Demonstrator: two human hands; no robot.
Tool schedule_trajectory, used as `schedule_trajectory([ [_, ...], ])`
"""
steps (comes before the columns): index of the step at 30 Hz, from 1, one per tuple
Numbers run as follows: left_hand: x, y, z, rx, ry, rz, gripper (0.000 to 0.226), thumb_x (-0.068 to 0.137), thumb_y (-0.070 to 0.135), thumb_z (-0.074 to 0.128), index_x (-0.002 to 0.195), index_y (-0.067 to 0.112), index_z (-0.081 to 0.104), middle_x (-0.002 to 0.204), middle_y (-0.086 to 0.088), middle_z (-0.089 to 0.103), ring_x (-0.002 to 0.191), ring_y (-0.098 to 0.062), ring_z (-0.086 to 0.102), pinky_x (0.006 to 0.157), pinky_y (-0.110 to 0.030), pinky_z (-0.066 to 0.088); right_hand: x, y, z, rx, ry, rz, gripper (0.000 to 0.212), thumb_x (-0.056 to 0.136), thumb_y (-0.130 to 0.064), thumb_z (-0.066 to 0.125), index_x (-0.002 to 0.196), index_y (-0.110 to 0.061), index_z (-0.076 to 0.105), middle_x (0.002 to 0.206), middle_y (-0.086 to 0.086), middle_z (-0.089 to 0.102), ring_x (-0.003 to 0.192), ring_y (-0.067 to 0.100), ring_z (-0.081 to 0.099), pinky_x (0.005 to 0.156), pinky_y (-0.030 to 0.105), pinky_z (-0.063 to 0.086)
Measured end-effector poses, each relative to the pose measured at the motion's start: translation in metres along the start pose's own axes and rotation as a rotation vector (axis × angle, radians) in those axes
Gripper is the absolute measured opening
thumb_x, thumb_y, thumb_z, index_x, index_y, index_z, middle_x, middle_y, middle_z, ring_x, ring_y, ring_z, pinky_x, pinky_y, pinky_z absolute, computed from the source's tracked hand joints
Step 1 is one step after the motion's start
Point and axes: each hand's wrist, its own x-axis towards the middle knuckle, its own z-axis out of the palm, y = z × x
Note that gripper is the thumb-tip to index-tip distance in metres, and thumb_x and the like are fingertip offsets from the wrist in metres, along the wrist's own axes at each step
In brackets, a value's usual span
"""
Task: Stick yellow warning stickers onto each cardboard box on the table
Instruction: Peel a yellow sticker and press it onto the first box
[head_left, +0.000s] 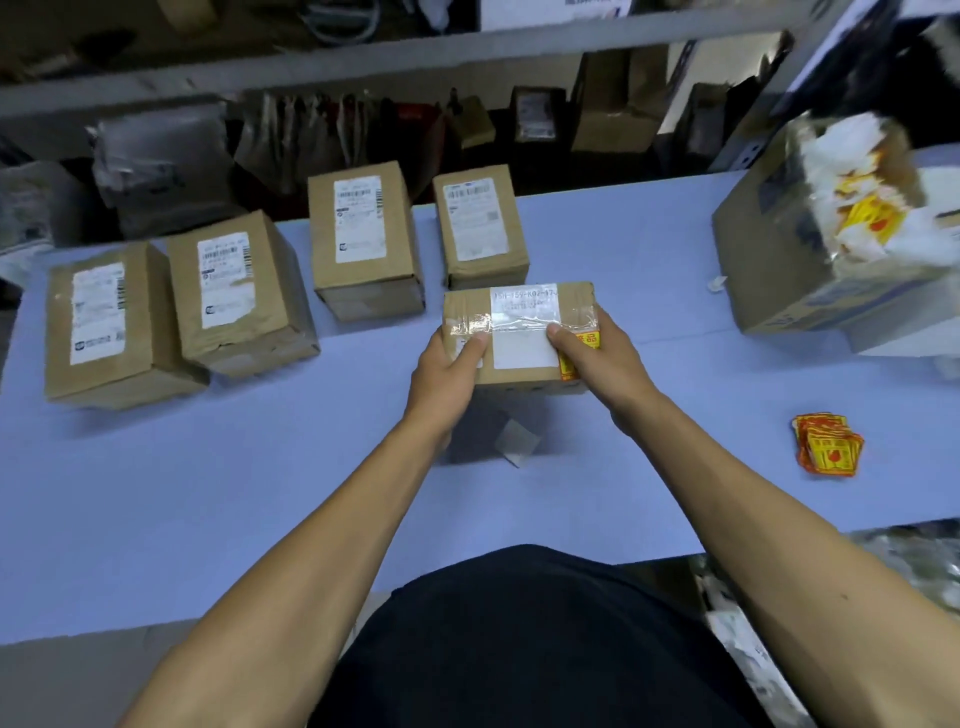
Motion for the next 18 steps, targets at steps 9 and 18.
schedule_trajectory([
  [9,0.053,0.041,0.109,0.004,-0.118,-0.05,0.029,0.085,0.04,0.06,0.112,0.03,0.065,0.108,0.005,0.073,0.104,-0.02,0.067,0.094,-0.038,0.051,0.05,0.015,-0.097,0.036,0.108,0.054,0.045,0.088,-0.044,0.063,0.131,-0.034,0.056,0.125,-0.01,0.066,0.115,0.014,0.063,0.103,0.043,0.05],
  [18,0.13,0.055,0.158,0.092,-0.109,-0.08,0.031,0.093,0.035,0.059,0.119,0.019,0.065,0.11,0.002,0.072,0.102,-0.017,0.067,0.079,-0.027,0.049,0.131,0.024,-0.126,0.045,0.104,0.11,0.043,0.091,-0.044,0.062,0.132,-0.032,0.056,0.122,-0.011,0.066,0.111,0.011,0.063,0.091,0.029,0.05],
])
